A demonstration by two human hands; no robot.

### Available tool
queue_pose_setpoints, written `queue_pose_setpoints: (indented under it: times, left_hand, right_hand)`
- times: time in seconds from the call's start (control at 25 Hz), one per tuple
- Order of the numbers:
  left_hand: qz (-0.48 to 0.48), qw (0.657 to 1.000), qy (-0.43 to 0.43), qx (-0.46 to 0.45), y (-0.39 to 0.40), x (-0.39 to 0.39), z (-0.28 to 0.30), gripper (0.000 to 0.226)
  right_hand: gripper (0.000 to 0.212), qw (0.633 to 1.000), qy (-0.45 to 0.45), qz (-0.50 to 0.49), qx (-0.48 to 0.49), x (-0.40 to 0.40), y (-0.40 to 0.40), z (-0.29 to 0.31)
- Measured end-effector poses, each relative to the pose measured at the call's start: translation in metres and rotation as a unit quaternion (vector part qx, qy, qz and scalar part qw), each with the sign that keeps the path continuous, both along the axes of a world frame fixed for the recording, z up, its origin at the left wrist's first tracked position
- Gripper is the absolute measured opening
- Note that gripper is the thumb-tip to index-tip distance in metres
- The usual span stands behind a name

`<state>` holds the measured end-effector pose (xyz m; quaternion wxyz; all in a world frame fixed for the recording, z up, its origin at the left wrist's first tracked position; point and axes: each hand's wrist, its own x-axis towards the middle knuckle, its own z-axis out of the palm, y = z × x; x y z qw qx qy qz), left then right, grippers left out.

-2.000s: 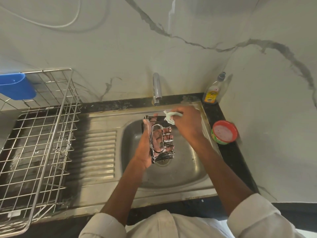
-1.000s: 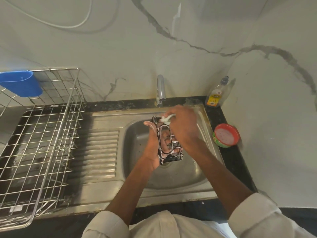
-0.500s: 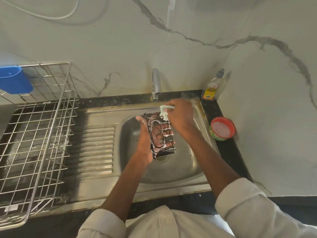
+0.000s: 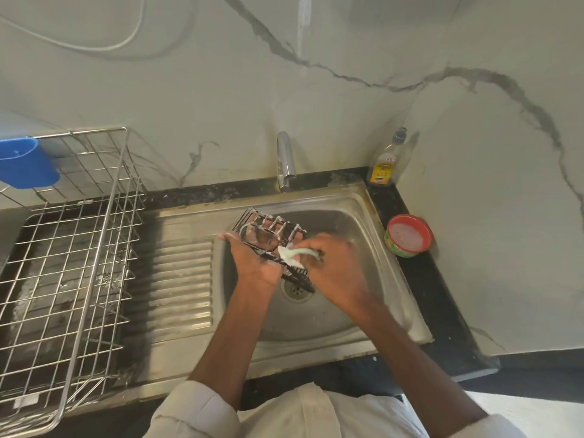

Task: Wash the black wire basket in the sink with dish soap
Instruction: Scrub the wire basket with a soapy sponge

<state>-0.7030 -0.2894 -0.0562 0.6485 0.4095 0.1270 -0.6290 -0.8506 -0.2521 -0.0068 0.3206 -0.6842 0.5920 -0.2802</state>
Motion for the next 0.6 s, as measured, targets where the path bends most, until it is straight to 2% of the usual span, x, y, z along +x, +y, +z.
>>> queue_pose_setpoints:
  times: [0.04, 0.16, 0.2, 0.32, 0.4, 0.48, 0.56, 0.6]
  left_hand:
    - [0.011, 1.0, 0.02, -0.01, -0.001, 0.003, -0.001, 0.077]
    - [-0.006, 0.999, 0.028, -0.027, 0.0, 0.001, -0.001, 0.081]
    - [-0.015, 0.999, 0.032, -0.035, 0.001, -0.001, 0.001, 0.082]
    - [-0.006, 0.997, 0.064, -0.049, -0.002, 0.001, -0.001, 0.081]
    - [-0.015, 0.997, 0.059, -0.044, -0.002, 0.003, -0.006, 0.079]
    - [-0.045, 0.998, 0.026, -0.042, -0.001, 0.001, -0.01, 0.065]
    - [-0.093, 0.993, -0.039, -0.059, 0.002, -0.001, -0.01, 0.046]
    - [-0.119, 0.988, -0.074, -0.064, 0.005, -0.002, -0.007, 0.044]
  right_hand:
    - [0.019, 1.0, 0.001, -0.014, 0.011, 0.0, 0.0, 0.0]
    - [0.017, 0.986, -0.02, -0.161, 0.02, -0.002, -0.012, 0.003]
    - [0.017, 0.985, -0.034, -0.17, 0.011, -0.001, -0.012, 0.003]
    - [0.02, 0.996, -0.033, -0.07, 0.047, 0.011, 0.004, -0.002]
    - [0.018, 0.992, -0.048, -0.09, 0.075, 0.012, 0.005, -0.01]
    - [0.014, 0.972, -0.123, -0.173, 0.103, 0.011, -0.007, -0.008]
    - [0.011, 0.915, -0.276, -0.239, 0.172, 0.014, -0.014, -0.001]
    - [0.012, 0.887, -0.329, -0.255, 0.198, 0.015, -0.015, 0.005]
